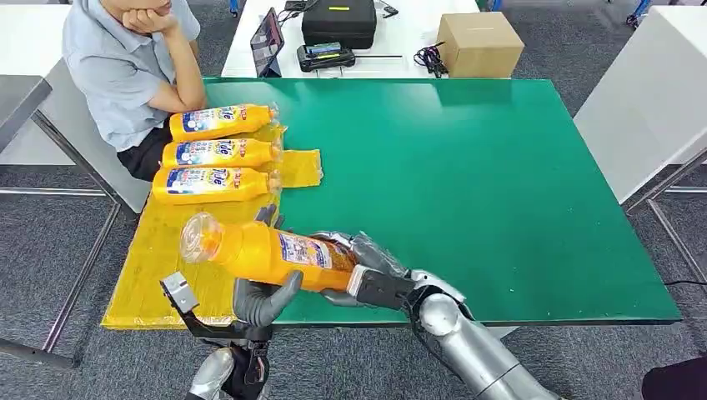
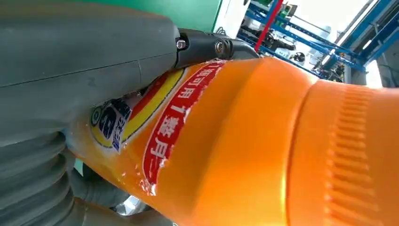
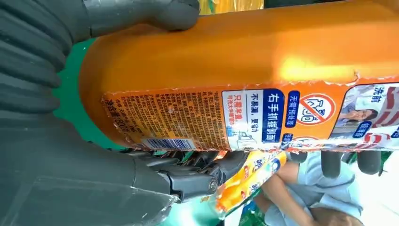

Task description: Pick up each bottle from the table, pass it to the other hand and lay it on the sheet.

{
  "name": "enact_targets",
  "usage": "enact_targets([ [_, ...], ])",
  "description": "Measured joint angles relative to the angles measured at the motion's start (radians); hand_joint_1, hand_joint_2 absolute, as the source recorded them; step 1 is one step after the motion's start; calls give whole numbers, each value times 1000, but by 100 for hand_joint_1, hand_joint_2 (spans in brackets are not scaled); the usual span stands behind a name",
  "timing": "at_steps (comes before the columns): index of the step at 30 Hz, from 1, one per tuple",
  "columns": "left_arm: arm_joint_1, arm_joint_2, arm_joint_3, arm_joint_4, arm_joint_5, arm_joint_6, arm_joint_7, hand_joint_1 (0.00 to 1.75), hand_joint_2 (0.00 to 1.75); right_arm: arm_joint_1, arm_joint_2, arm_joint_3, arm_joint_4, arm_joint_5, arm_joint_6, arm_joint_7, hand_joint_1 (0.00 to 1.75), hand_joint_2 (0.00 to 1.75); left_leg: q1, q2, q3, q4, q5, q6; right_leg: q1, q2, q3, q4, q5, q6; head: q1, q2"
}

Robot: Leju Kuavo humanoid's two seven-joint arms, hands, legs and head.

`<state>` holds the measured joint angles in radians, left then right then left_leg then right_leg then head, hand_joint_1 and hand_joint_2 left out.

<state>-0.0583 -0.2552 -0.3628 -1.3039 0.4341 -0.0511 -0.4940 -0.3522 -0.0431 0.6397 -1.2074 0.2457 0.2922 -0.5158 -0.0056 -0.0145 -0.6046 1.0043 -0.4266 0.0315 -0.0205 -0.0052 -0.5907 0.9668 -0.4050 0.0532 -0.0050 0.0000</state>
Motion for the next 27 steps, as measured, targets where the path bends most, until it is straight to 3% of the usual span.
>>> enact_targets([
  [1,0,0,0,0,-2,0,-5,157,175,-2,0,4,4,-4,3,0,175,175,0,0,0,0,0,0,0,0,0,0,0,0,0,0],
  [2,0,0,0,0,-4,0,-11,175,175,-4,0,7,7,-9,5,0,175,175,0,0,0,0,0,0,0,0,0,0,0,0,0,0],
  [26,-2,0,-11,-11,-37,37,-100,175,175,-39,2,38,83,-150,108,-8,175,175,0,0,0,0,0,0,0,0,0,0,0,0,0,0],
  [27,-2,0,-11,-11,-37,37,-100,175,175,-39,2,38,85,-151,109,-8,168,175,0,0,0,0,0,0,0,0,0,0,0,0,0,0],
])
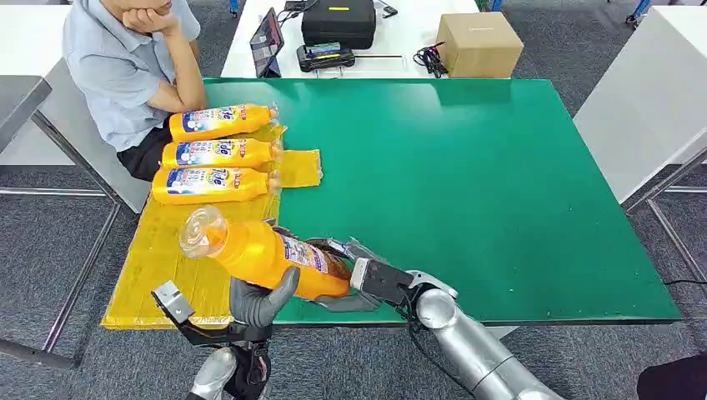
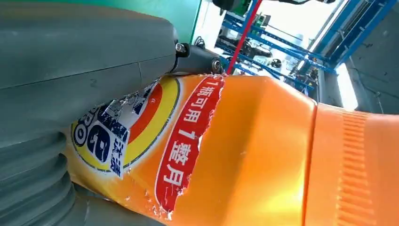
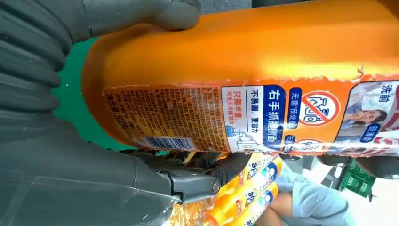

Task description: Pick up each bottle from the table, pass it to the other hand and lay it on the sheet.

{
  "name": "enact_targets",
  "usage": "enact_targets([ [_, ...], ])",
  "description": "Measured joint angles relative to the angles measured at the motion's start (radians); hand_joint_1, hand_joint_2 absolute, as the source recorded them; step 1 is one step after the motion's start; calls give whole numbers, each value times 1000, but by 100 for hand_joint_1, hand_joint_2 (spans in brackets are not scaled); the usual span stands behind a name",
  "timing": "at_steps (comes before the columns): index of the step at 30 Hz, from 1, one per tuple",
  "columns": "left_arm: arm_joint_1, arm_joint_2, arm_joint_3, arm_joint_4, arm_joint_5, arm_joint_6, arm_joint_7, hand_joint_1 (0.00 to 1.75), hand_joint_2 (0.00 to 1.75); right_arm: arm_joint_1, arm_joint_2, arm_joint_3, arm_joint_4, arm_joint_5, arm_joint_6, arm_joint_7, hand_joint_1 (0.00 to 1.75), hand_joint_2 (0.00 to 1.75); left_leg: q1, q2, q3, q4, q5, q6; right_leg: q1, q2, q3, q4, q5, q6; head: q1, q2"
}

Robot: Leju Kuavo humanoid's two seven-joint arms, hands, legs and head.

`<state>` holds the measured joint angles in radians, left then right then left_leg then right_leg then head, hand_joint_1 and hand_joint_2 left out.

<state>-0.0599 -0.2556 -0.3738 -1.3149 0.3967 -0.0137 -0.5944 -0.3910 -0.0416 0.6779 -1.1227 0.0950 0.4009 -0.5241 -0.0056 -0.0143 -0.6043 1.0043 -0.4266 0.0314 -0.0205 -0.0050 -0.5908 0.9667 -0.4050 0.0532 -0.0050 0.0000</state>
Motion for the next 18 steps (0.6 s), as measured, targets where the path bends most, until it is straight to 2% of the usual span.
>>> enact_targets([
  [1,0,0,0,0,0,0,0,175,175,0,0,0,1,-2,0,0,136,175,0,0,0,0,0,0,0,0,0,0,0,0,0,0],
  [2,0,0,-1,-1,0,0,0,175,175,0,0,1,3,-3,0,0,113,175,0,0,0,0,0,0,0,0,0,0,0,0,0,0],
  [3,1,0,-2,-2,0,0,0,175,175,0,0,1,4,-5,0,0,0,175,0,0,0,0,0,0,0,0,0,0,0,0,0,0],
  [7,2,1,-16,-12,-60,66,7,175,175,2,-2,2,15,-7,-8,0,0,175,0,0,0,0,0,0,0,0,0,0,0,0,0,0],
  [12,-11,1,-58,-14,-256,271,14,175,175,27,-9,3,39,9,-44,7,0,175,0,0,0,0,0,0,0,0,0,0,0,0,0,0],
  [18,-16,1,-77,-16,-314,322,24,175,175,35,-8,2,64,32,-74,11,0,175,0,0,0,0,0,0,0,0,0,0,0,0,0,0],
])
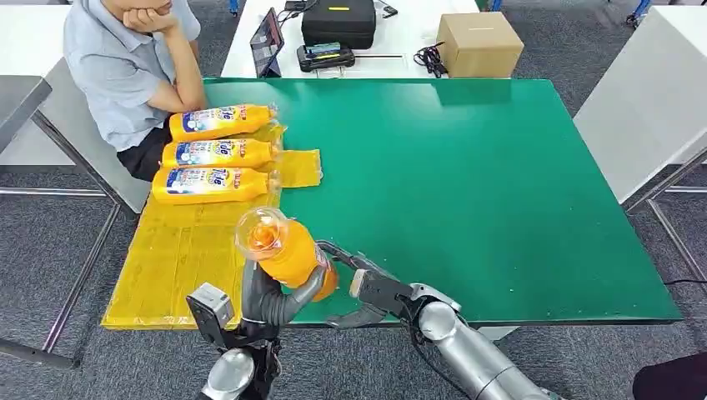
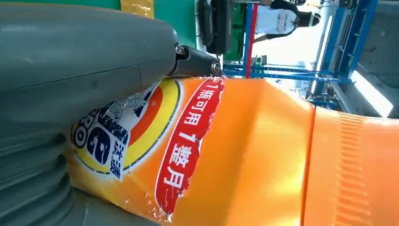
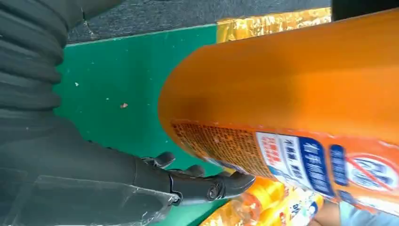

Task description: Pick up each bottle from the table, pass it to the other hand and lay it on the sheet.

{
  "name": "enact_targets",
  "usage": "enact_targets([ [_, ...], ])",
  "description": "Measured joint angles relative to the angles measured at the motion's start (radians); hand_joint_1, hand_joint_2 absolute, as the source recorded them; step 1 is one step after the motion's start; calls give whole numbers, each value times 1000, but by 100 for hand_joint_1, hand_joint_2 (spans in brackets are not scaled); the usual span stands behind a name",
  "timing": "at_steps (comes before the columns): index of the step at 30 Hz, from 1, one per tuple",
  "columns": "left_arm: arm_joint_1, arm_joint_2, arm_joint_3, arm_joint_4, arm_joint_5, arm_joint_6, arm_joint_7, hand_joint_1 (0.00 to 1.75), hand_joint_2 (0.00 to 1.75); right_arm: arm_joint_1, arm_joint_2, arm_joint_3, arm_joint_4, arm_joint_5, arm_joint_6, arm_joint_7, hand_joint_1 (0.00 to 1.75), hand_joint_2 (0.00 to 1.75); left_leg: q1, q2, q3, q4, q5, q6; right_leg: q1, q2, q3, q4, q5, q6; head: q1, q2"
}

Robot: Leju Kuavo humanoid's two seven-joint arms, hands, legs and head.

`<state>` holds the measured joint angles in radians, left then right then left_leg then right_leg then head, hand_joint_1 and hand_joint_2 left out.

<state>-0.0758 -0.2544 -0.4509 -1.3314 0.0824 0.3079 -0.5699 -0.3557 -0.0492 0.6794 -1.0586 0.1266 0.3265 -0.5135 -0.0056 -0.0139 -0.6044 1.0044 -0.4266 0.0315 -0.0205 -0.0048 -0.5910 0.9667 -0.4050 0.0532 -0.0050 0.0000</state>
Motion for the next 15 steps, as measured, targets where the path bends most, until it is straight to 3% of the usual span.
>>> enact_targets([
  [10,1,7,1,-17,-39,10,26,175,175,9,3,-8,22,43,-44,6,0,175,0,0,0,0,0,0,0,0,0,0,0,0,0,0],
  [15,0,24,1,-29,-256,133,67,175,175,35,9,-28,24,85,-100,8,0,175,0,0,0,0,0,0,0,0,0,0,0,0,0,0],
])
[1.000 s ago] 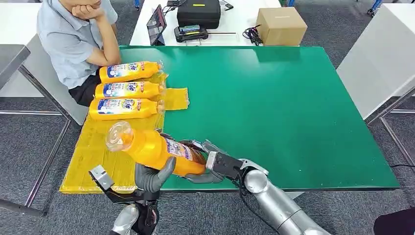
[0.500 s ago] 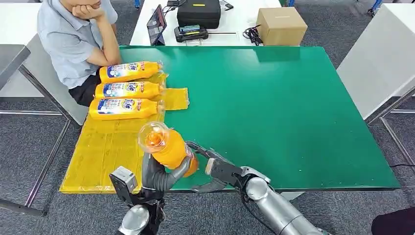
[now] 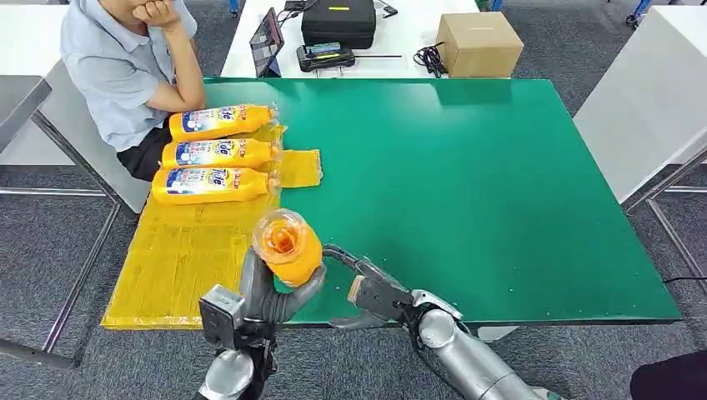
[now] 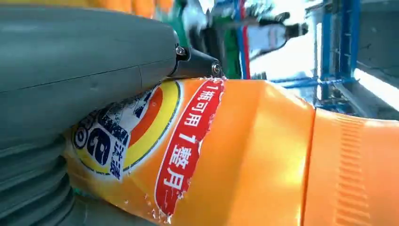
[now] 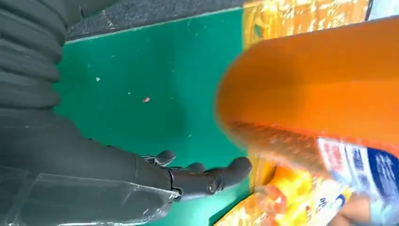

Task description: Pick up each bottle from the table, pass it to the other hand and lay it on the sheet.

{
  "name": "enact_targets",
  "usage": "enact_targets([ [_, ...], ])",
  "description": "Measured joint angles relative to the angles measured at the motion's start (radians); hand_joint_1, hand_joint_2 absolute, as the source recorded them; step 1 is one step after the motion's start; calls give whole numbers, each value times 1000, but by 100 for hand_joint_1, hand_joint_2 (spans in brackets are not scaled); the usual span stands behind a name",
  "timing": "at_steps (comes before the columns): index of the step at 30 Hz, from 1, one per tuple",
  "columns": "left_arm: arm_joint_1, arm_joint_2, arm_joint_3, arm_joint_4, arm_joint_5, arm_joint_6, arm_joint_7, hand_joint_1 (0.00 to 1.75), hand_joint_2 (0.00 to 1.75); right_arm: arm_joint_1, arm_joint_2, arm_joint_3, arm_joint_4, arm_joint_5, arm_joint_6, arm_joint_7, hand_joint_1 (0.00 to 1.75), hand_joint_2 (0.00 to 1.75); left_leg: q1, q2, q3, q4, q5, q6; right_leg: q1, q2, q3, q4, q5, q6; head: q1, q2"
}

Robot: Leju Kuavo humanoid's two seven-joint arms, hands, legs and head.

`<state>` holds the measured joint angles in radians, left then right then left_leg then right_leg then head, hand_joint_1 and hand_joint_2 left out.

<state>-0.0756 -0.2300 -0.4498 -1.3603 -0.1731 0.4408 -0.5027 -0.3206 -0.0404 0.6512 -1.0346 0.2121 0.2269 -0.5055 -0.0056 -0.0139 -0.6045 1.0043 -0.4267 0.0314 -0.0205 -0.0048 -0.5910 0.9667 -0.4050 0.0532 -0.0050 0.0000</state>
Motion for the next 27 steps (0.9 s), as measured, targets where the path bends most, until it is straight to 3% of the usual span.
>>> enact_targets([
  [3,2,28,3,-6,-319,127,114,175,175,36,1,-30,-17,58,-84,8,0,175,0,0,0,0,0,0,0,0,0,0,0,0,0,0],
  [6,12,56,35,-22,-486,139,193,175,175,89,3,-82,-67,103,-133,18,0,175,0,0,0,0,0,0,0,0,0,0,0,0,0,0],
  [16,60,92,154,-101,-750,173,291,175,175,243,20,-218,-276,161,-160,8,0,175,0,0,0,0,0,0,0,0,0,0,0,0,0,0],
  [23,70,100,179,-115,-786,181,307,175,175,272,26,-244,-333,164,-167,7,0,175,0,0,0,0,0,0,0,0,0,0,0,0,0,0],
  [27,70,109,201,-113,-970,196,386,175,175,295,48,-267,-371,182,-227,2,0,175,0,0,0,0,0,0,0,0,0,0,0,0,0,0],
])
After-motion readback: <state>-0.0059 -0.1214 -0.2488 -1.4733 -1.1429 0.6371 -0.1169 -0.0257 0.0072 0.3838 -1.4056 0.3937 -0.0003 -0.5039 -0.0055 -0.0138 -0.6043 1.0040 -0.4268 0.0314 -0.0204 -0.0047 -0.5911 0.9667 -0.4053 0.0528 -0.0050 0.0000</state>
